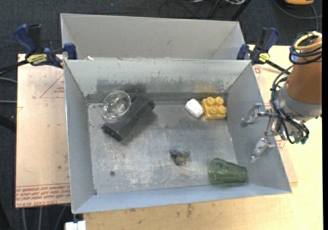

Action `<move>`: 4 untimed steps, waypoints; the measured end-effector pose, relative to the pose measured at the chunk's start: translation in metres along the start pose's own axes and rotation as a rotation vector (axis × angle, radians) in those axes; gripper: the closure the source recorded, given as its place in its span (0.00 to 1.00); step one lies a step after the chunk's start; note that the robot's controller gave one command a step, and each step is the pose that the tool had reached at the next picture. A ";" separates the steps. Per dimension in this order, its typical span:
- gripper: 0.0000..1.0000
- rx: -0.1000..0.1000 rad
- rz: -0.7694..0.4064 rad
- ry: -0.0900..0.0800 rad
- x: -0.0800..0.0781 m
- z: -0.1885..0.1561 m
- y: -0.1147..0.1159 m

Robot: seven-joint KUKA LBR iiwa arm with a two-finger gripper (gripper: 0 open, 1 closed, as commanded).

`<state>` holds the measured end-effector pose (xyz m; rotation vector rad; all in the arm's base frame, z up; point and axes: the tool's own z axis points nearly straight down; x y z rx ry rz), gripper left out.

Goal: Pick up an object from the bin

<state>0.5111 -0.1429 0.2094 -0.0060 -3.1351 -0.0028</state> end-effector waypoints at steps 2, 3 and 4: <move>0.00 0.000 0.079 -0.005 0.025 0.064 0.016; 0.00 0.001 0.073 -0.007 0.032 0.060 0.016; 0.00 -0.001 0.095 -0.003 0.026 0.089 0.027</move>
Offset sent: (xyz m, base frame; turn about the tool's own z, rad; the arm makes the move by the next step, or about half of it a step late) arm -0.0258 0.0151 -0.0630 0.0800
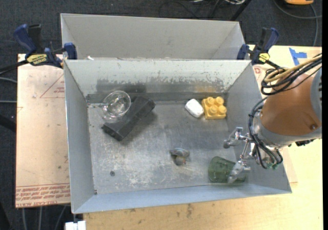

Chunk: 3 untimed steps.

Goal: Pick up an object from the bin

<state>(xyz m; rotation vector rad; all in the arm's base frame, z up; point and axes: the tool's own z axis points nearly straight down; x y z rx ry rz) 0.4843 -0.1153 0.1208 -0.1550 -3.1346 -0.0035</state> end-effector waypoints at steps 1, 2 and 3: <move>0.00 0.002 0.027 -0.033 -0.005 0.046 -0.002; 1.00 0.010 -0.017 -0.025 -0.002 0.044 0.005; 1.00 0.010 -0.017 -0.025 -0.002 0.044 0.005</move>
Offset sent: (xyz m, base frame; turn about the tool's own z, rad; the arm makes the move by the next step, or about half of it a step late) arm -0.0041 0.0100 -0.0508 -0.0196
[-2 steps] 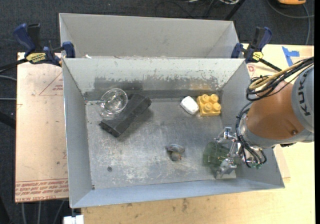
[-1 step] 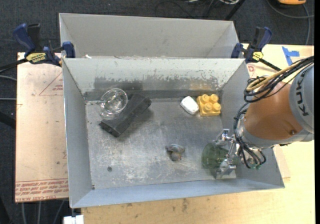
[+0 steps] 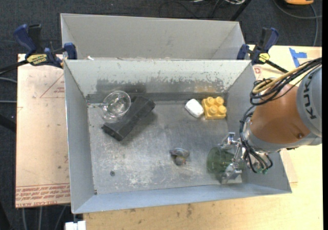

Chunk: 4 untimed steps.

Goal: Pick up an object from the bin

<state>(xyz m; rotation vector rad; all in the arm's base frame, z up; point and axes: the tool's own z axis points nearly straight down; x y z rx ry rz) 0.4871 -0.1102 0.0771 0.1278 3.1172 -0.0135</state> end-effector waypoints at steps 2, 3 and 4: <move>1.00 -0.006 0.000 0.022 0.004 -0.008 0.001; 1.00 -0.009 -0.001 0.027 0.004 -0.027 0.002; 1.00 -0.008 -0.001 0.018 0.002 -0.040 0.002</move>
Offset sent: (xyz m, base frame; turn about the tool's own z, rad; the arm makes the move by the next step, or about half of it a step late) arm -0.0001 -0.0001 0.0692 0.0001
